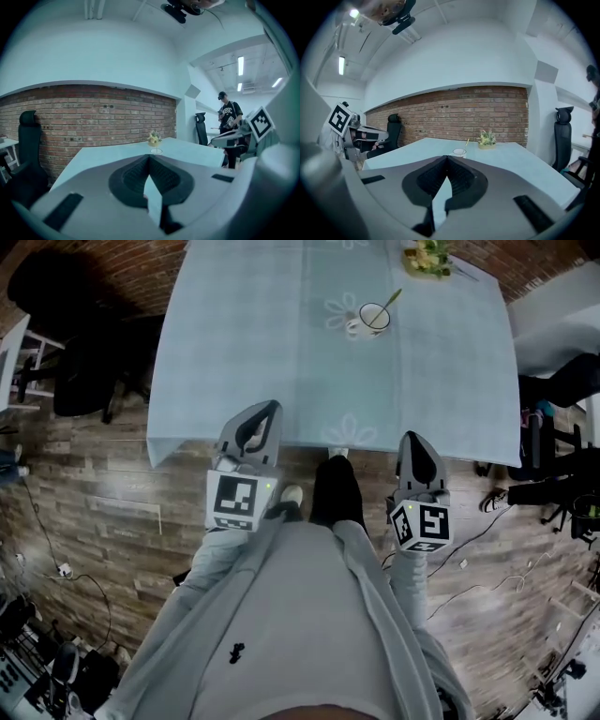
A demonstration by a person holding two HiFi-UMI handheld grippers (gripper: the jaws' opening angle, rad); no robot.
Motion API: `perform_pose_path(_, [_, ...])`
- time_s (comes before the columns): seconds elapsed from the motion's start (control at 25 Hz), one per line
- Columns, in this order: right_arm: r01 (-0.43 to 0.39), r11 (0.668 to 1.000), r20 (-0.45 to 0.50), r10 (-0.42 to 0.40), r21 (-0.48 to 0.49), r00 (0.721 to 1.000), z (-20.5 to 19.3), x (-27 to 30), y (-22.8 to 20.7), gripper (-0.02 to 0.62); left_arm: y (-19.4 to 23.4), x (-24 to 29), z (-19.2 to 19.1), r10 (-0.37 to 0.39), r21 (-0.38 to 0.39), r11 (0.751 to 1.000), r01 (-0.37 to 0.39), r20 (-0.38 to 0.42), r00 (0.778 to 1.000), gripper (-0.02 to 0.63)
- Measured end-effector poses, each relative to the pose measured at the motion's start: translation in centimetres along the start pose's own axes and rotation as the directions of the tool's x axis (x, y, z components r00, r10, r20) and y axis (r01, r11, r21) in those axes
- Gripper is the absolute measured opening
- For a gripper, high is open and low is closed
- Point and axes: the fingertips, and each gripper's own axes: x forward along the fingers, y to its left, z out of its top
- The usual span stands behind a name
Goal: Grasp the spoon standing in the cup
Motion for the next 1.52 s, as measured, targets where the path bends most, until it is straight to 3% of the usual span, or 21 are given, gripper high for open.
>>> perform_pose_path(0.44, [-0.131, 0.99, 0.032, 0.133, -0.041, 0.991, 5.2, 9.9, -8.4, 0.015, 0.3, 11.0, 5.9, 0.111, -0.001, 0.994, -0.112, 0.051, 0.992, 0.017])
perform_pose_path(0.72, [-0.186, 0.98, 0.037, 0.189, -0.065, 0.981, 7.1, 13.9, -12.8, 0.015, -0.5, 15.6, 7.5, 0.168, -0.008, 0.986, -0.167, 0.022, 0.986, 0.017])
perform_pose_path(1.08, [-0.275, 0.958, 0.035, 0.278, -0.078, 0.96, 7.7, 17.9, -12.8, 0.015, 0.3, 17.6, 8.1, 0.22, 0.004, 0.976, -0.22, -0.011, 0.975, 0.017])
perform_pose_path(1.52, [-0.239, 0.968, 0.05, 0.243, -0.079, 0.969, 8.3, 19.6, -11.9, 0.015, 1.5, 18.4, 7.3, 0.176, -0.021, 0.984, -0.176, -0.021, 0.984, 0.017])
